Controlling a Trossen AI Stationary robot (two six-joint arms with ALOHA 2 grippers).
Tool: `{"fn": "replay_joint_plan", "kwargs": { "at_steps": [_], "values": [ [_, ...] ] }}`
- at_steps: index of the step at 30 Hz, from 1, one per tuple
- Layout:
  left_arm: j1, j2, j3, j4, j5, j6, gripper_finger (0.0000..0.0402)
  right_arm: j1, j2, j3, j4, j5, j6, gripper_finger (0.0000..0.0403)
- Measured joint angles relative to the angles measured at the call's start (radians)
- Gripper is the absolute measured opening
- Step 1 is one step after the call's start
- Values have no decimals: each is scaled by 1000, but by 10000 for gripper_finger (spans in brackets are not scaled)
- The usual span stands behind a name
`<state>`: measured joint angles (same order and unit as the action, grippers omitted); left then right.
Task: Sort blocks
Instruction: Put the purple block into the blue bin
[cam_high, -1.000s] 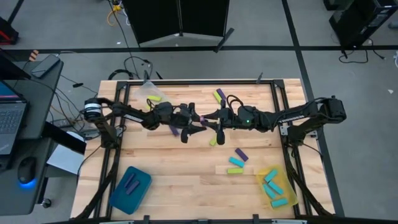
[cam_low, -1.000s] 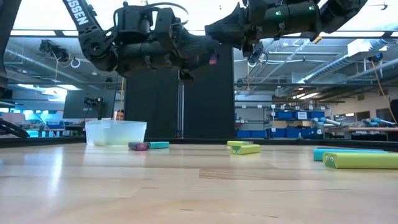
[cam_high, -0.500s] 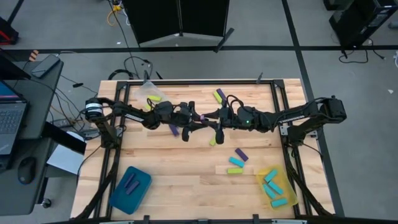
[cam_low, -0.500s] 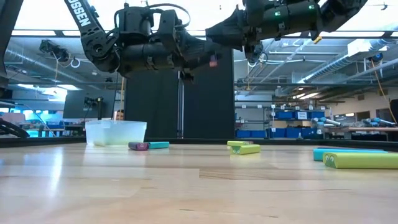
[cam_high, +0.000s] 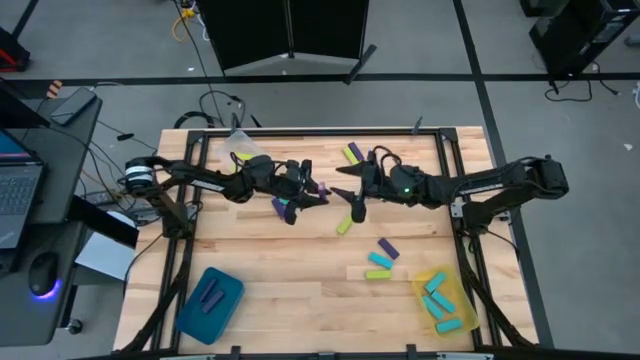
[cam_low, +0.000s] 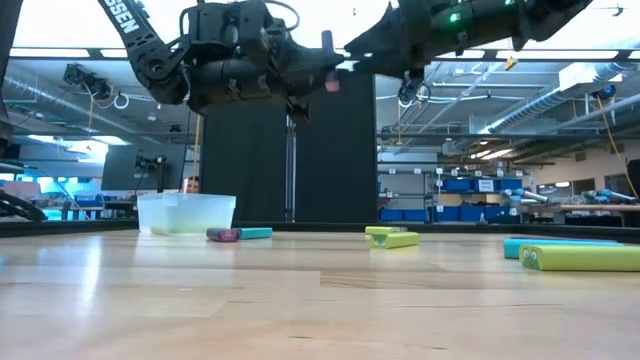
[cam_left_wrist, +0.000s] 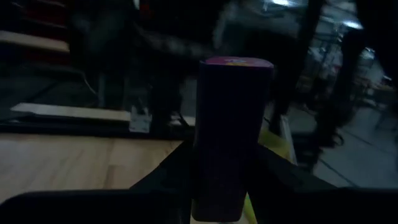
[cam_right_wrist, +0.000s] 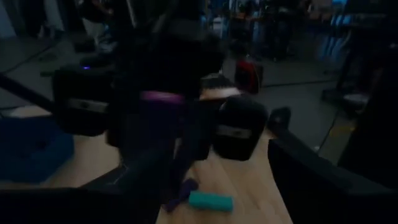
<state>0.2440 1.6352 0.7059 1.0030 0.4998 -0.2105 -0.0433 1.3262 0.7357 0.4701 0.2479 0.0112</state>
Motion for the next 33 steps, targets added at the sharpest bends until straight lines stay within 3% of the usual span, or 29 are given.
{"fn": "replay_joint_plan", "kwargs": {
  "at_steps": [4, 8, 13, 19, 27, 33],
  "values": [
    [-2, -48, -1, -123, 40, 64, 119, 2, -59, 0, -8, 0, -25, 270],
    [-2, -147, -1, -298, 68, 116, 119, 0, -94, 1, -76, 25, -13, 233],
    [-11, -350, -1, -689, 118, 158, 119, -13, -48, 1, -111, 23, 19, 141],
    [-114, -570, 3, -1125, 72, 111, 119, -18, 9, 1, -66, -25, 21, 14],
    [-458, -650, 98, -1644, -224, -129, 119, -8, 85, 1, -75, -33, 53, 12],
    [-731, -643, 101, -1744, -327, -511, 119, 8, 139, 1, -62, -33, 94, 15]
  ]
}}
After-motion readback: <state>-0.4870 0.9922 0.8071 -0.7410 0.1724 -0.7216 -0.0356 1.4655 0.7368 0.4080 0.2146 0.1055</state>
